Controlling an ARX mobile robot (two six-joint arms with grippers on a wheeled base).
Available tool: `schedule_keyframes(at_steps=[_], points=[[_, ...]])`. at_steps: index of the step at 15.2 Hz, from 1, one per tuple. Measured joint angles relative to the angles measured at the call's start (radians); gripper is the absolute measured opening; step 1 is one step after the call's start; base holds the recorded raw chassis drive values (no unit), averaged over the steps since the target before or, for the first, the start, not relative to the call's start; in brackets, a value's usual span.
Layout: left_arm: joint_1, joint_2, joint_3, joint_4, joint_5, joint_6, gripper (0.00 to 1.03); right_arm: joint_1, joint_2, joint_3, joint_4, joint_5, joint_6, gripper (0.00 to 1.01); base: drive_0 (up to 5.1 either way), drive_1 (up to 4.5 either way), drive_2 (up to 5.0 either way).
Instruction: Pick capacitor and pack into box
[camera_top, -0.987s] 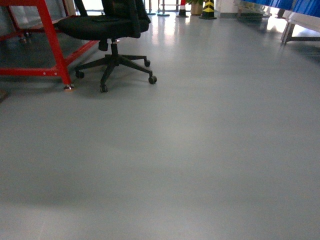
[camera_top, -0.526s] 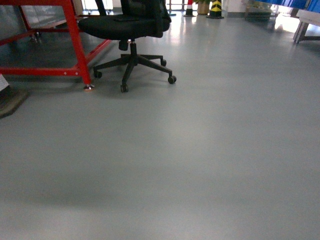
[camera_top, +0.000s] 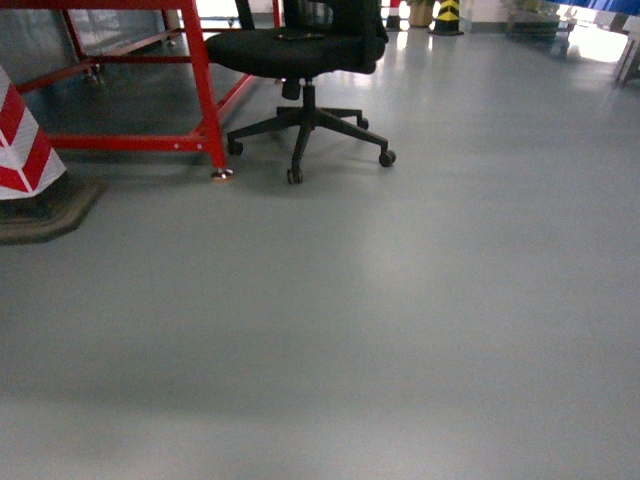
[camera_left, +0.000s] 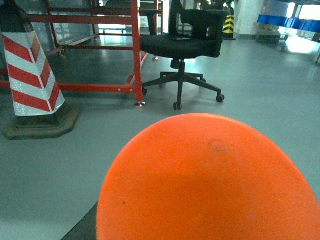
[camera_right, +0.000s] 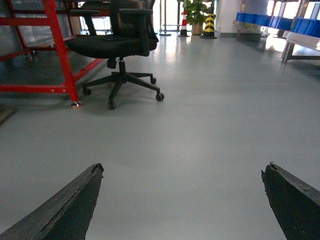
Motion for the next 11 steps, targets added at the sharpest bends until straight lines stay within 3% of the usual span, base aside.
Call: schedule_keyframes(at_steps=[11], points=[[0.000,0.000,0.000,0.003,0.000,0.000,0.44,0.000,0.000,0.000,0.001,0.000,0.000,0.98,-5.0,2.41,2.4]])
